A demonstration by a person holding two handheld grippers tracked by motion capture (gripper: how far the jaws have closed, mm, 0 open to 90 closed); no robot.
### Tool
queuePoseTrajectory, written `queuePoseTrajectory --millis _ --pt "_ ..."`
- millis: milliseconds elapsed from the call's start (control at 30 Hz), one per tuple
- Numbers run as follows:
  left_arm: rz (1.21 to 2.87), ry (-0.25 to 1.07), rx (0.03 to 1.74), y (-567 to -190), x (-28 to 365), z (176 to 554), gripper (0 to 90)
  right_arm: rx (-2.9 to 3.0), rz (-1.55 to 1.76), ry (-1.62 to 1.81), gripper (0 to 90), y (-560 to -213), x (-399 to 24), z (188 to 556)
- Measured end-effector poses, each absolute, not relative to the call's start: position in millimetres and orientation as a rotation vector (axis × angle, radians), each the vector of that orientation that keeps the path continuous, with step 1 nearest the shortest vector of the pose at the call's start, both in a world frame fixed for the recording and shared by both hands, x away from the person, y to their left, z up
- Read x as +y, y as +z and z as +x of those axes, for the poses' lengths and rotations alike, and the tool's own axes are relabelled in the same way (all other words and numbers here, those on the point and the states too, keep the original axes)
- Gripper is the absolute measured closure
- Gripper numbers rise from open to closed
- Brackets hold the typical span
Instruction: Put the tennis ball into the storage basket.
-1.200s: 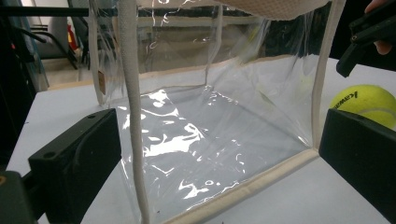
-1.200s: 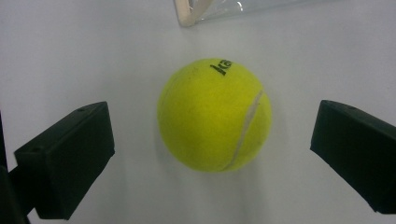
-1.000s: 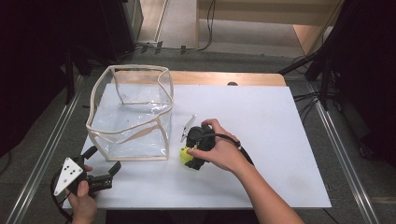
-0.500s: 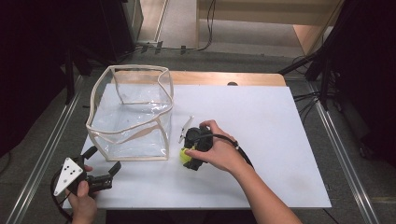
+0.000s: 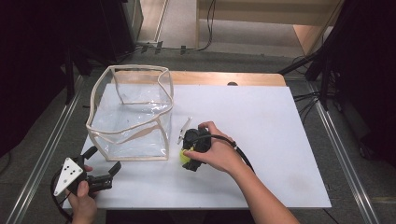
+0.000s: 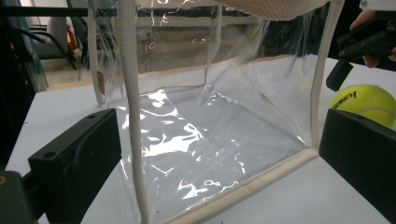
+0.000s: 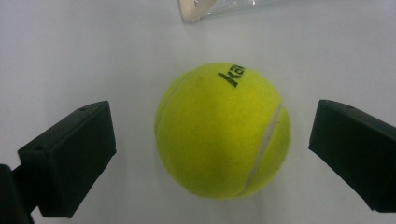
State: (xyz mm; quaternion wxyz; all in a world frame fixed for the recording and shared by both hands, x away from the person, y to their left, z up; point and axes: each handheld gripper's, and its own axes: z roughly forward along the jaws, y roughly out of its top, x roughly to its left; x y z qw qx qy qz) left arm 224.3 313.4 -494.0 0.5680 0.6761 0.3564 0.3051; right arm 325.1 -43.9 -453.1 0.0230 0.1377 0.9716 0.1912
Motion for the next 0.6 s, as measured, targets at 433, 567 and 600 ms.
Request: queuePoseTrajectory --millis 433,567,600 --pt "1.589 0.716 0.837 -494.0 313.5 224.3 0.0 3.013 0.425 0.577 0.0 -459.8 -41.5 325.9" --pt "1.589 0.716 0.836 -494.0 313.5 224.3 0.0 3.019 0.427 0.569 0.0 -461.5 -40.8 326.0" --pt "1.588 0.716 0.837 -494.0 313.5 224.3 0.0 3.018 0.427 0.565 0.0 -461.9 -40.7 326.0"
